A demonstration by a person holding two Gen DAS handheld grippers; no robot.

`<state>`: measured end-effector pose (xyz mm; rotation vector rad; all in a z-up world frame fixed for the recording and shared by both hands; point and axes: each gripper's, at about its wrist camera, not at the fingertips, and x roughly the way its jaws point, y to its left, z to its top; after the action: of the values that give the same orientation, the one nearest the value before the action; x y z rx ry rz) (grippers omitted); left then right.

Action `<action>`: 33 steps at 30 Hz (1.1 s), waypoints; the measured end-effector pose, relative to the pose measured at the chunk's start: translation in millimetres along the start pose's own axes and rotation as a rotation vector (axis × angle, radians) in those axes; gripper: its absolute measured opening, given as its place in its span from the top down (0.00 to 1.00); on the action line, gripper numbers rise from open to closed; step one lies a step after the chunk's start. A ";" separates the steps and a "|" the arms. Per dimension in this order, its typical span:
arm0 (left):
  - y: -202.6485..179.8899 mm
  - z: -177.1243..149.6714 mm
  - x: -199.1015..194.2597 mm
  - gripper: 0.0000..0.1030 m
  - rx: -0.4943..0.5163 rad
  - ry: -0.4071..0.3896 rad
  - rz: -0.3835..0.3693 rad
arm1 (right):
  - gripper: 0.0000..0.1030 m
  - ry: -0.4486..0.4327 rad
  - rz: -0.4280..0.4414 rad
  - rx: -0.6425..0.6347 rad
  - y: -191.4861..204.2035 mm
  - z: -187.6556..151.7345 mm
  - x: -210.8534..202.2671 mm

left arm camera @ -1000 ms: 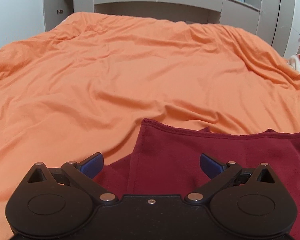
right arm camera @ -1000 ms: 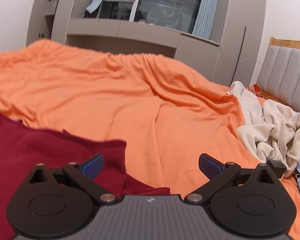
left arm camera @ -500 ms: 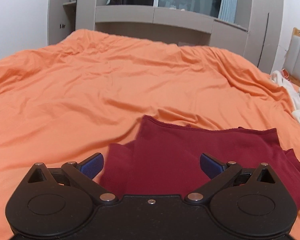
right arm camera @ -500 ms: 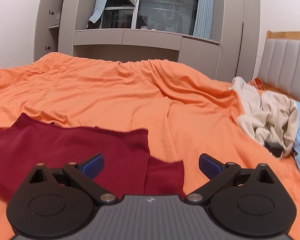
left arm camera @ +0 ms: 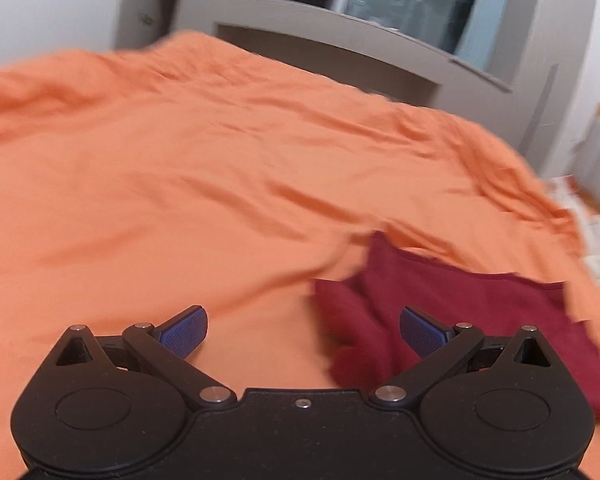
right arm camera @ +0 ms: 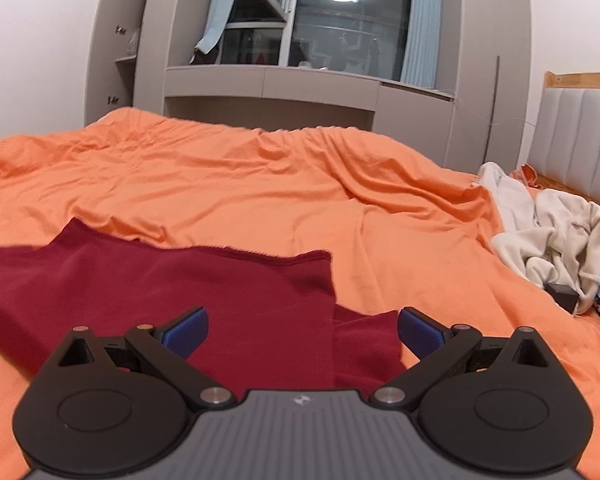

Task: Fold small clothes

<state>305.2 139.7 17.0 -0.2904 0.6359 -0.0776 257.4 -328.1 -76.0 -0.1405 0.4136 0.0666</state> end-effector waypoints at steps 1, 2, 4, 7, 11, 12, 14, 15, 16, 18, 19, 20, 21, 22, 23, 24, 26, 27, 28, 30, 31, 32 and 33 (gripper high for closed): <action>0.5 0.6 7.2 0.01 -0.016 0.020 -0.041 | 0.00 0.009 0.005 -0.011 2.9 -1.8 1.7; 0.8 1.0 13.8 0.01 -0.030 0.044 -0.080 | 0.00 0.017 0.009 -0.022 5.7 -3.8 3.2; -4.4 1.7 27.6 0.01 -0.013 0.090 -0.153 | 0.00 0.024 0.009 -0.045 10.4 -6.6 4.7; -15.4 0.6 47.6 0.01 0.041 0.172 -0.239 | 0.00 0.027 0.008 -0.061 14.1 -8.4 5.4; -18.3 -5.6 62.4 0.01 0.022 0.259 -0.269 | 0.00 0.025 0.017 -0.062 13.8 -8.0 5.0; -18.1 -5.8 61.8 0.01 0.010 0.264 -0.293 | 0.00 0.025 0.018 -0.065 14.6 -7.9 4.7; -14.9 -5.5 57.2 0.01 -0.047 0.277 -0.379 | 0.00 0.027 0.019 -0.076 16.0 -7.7 4.6; -13.6 -5.7 54.8 0.01 -0.077 0.280 -0.424 | 0.00 0.027 0.017 -0.082 17.3 -7.5 4.6; -12.2 -5.4 51.4 0.01 -0.098 0.281 -0.459 | 0.00 0.025 0.015 -0.090 18.7 -7.6 4.1; -10.8 -5.3 43.9 0.01 -0.142 0.273 -0.514 | 0.00 0.019 0.012 -0.103 21.3 -7.4 3.0; -10.2 -5.2 40.6 0.01 -0.163 0.269 -0.539 | 0.00 0.016 0.012 -0.108 22.3 -7.4 2.4; -9.7 -4.8 37.8 0.01 -0.183 0.264 -0.564 | 0.00 0.014 0.011 -0.112 23.0 -7.3 2.2; -9.3 -4.5 34.9 0.01 -0.198 0.257 -0.578 | 0.00 0.013 0.009 -0.115 23.6 -7.3 2.0; -9.1 -4.4 31.5 0.01 -0.209 0.252 -0.586 | 0.00 0.013 0.008 -0.117 24.1 -7.3 2.1; -9.2 -4.3 29.0 0.01 -0.216 0.248 -0.593 | 0.00 0.013 0.007 -0.116 23.9 -7.3 2.4; -8.5 -4.5 25.3 0.01 -0.220 0.242 -0.608 | 0.00 0.015 0.006 -0.113 24.0 -7.5 2.5; -10.1 -4.3 19.5 0.01 -0.217 0.228 -0.609 | 0.00 0.024 0.002 -0.113 23.4 -8.2 4.1; -11.5 -5.1 17.0 0.01 -0.208 0.223 -0.596 | 0.00 0.031 -0.003 -0.114 23.8 -8.7 4.9; -13.7 -6.2 14.2 0.01 -0.195 0.219 -0.575 | 0.00 0.037 -0.008 -0.116 23.9 -9.2 5.6; -18.5 -8.3 10.4 0.01 -0.169 0.214 -0.519 | 0.00 0.050 -0.018 -0.118 23.4 -10.3 6.4; -20.7 -9.3 7.5 0.01 -0.155 0.209 -0.496 | 0.00 0.060 -0.029 -0.117 23.0 -10.6 7.1; -23.4 -10.6 4.4 0.01 -0.136 0.203 -0.470 | 0.00 0.069 -0.041 -0.115 21.7 -11.3 8.0; -26.1 -11.8 1.4 0.01 -0.116 0.194 -0.444 | 0.00 0.079 -0.054 -0.110 19.8 -12.0 8.9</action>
<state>299.7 111.6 14.8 -0.5376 0.7602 -0.5007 258.9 -309.9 -93.0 -0.2637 0.4853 0.0306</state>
